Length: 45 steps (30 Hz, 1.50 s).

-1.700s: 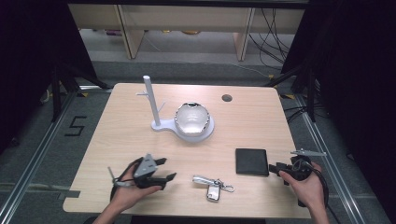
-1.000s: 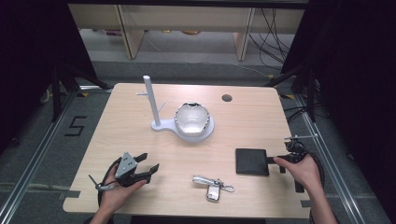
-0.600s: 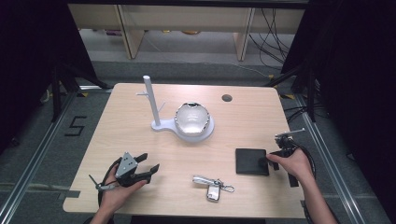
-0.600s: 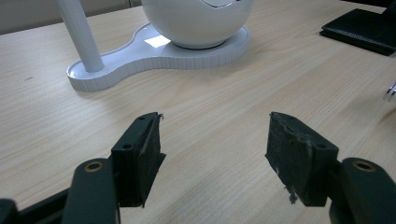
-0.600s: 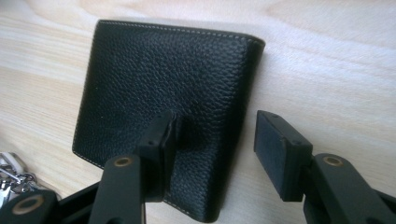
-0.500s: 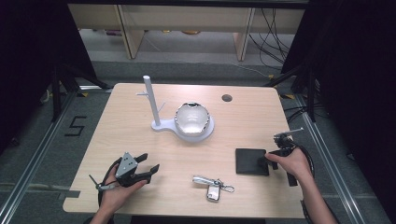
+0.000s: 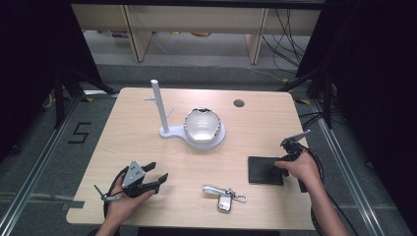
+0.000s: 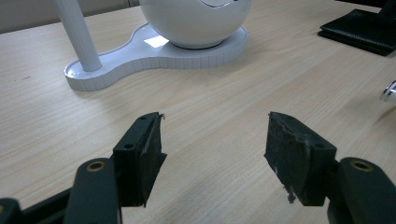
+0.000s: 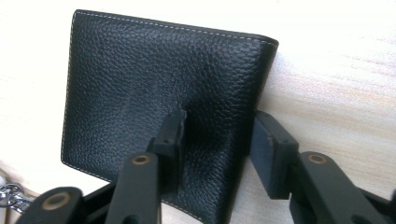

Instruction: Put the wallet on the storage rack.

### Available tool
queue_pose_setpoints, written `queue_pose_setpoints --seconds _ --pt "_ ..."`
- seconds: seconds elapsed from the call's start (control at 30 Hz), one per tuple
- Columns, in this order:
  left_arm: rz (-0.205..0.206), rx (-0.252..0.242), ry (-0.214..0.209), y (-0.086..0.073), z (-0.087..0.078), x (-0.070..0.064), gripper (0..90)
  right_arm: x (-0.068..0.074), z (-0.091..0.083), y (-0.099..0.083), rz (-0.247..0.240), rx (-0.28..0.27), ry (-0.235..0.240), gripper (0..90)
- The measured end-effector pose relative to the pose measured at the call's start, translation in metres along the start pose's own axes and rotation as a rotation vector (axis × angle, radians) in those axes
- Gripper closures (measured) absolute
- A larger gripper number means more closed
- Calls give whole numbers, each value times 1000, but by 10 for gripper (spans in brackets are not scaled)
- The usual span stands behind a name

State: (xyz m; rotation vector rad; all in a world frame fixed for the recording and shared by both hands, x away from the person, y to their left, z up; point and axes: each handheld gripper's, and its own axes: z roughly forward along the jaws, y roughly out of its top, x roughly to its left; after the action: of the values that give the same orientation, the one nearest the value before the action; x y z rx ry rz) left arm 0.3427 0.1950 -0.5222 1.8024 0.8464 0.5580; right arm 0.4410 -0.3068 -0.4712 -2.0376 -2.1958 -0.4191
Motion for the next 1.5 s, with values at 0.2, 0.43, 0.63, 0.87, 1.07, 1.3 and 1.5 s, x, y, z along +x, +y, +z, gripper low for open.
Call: queue_pose_setpoints --seconds 0.2,0.43,0.63,0.87,1.07,1.3,1.5 --pt "-5 8 6 0 0 0 355 -1 -3 -3 -40 -37 20 754" --pt "-12 -1 2 0 0 0 355 6 -14 -6 -132 -67 7 801" --pt "-10 -3 1 0 0 0 355 28 -45 -12 -291 -140 -57 817" --pt "-15 -1 4 0 -1 0 355 57 -77 -18 -505 -239 -104 817" --pt "-21 -5 5 0 -1 1 354 77 -92 -21 -673 -252 -151 817" --pt "-21 -6 7 0 -1 1 354 84 -96 -17 -802 -274 -227 815" --pt "-21 -5 8 0 -1 1 354 88 -94 -15 -884 -279 -256 814"
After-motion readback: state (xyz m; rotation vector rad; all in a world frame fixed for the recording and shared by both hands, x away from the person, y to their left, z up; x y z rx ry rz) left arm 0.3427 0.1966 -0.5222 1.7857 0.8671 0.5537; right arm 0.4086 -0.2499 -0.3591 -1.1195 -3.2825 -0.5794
